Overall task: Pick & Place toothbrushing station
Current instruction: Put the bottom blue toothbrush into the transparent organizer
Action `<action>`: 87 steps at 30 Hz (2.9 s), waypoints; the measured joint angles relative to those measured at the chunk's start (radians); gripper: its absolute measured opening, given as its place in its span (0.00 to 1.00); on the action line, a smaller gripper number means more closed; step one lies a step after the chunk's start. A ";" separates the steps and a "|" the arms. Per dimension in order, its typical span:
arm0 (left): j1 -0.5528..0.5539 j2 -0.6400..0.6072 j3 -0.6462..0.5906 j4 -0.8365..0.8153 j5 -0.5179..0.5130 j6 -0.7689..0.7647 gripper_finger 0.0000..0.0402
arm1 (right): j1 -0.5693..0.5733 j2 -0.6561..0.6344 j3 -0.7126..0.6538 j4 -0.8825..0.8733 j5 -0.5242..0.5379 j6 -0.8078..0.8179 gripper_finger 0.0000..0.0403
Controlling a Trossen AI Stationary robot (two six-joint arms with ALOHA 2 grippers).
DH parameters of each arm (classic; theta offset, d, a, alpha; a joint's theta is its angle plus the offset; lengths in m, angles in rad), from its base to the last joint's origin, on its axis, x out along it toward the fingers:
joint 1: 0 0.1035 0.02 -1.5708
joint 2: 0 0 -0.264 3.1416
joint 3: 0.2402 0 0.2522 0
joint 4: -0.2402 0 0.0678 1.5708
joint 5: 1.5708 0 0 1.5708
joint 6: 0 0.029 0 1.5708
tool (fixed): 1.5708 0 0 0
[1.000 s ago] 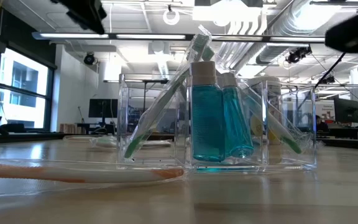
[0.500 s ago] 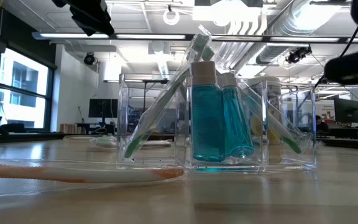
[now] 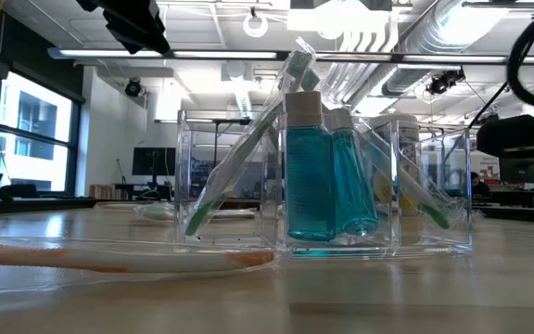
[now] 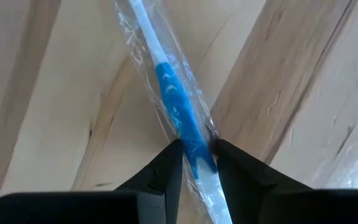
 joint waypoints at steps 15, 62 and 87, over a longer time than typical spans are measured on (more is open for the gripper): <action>0.000 0.000 0.000 0.000 0.000 0.000 0.37 | -0.002 0.014 0.000 0.037 0.003 0.078 0.08; -0.153 0.000 -0.092 0.340 -0.263 0.209 0.37 | 0.422 -0.406 0.073 -0.284 1.268 0.448 0.00; -0.183 0.014 -0.237 0.822 -0.237 0.473 0.37 | 0.275 -0.403 0.071 0.362 1.160 -0.070 0.01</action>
